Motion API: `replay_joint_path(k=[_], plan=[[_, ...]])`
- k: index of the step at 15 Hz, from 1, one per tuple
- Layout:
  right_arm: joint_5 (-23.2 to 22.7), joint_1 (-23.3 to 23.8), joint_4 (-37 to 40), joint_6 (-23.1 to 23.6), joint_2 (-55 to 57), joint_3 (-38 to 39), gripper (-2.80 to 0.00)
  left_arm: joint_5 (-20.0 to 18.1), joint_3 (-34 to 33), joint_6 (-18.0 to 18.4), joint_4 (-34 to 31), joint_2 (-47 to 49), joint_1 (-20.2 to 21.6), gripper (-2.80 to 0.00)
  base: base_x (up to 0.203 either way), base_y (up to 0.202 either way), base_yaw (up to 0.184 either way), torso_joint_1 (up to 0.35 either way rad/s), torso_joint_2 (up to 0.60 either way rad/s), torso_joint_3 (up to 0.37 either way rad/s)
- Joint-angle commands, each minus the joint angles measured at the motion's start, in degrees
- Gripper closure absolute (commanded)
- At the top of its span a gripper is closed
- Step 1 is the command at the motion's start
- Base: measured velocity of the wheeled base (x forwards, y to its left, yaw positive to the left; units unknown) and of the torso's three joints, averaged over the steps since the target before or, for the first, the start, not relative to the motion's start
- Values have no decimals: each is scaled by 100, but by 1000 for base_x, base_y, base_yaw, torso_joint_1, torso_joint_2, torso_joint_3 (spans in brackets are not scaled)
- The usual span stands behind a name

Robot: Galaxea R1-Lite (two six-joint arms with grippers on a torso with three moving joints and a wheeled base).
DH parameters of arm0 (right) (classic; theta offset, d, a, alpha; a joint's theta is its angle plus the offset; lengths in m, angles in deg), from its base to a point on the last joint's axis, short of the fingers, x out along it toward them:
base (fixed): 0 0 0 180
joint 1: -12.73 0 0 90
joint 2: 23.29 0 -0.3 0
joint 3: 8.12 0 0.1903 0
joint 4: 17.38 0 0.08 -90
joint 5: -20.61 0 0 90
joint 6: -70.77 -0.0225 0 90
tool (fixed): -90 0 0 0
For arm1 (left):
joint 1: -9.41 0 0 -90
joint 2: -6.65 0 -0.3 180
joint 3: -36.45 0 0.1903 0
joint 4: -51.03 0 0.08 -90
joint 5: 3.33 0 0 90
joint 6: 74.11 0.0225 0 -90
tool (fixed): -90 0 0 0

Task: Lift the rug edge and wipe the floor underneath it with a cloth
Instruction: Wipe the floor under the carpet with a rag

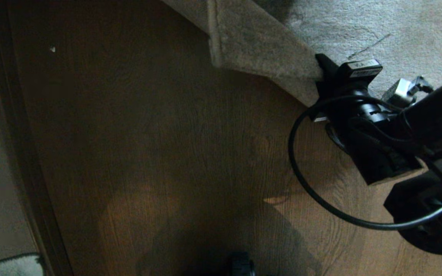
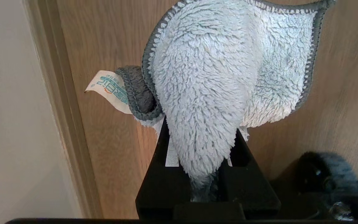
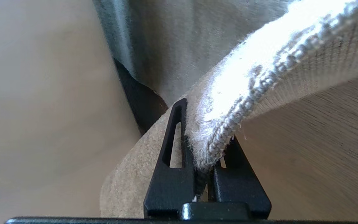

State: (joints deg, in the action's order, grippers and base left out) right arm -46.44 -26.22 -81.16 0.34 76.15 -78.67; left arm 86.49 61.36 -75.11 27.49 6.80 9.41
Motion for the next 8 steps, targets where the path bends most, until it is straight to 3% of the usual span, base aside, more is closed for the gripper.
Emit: replay_joint_path(k=[1,3,8], plan=[[-18,18,-276,-41,57,-177,0,-20,291,-57,-29,280,0,0,0,0,0,0,0,0],[-18,36,-276,-41,67,-298,0,-106,659,-72,-34,754,0,0,0,0,0,0,0,0],[-18,99,-280,-33,36,-300,0,-1017,1598,-60,34,2632,-1,0,0,0,0,0,0,0]])
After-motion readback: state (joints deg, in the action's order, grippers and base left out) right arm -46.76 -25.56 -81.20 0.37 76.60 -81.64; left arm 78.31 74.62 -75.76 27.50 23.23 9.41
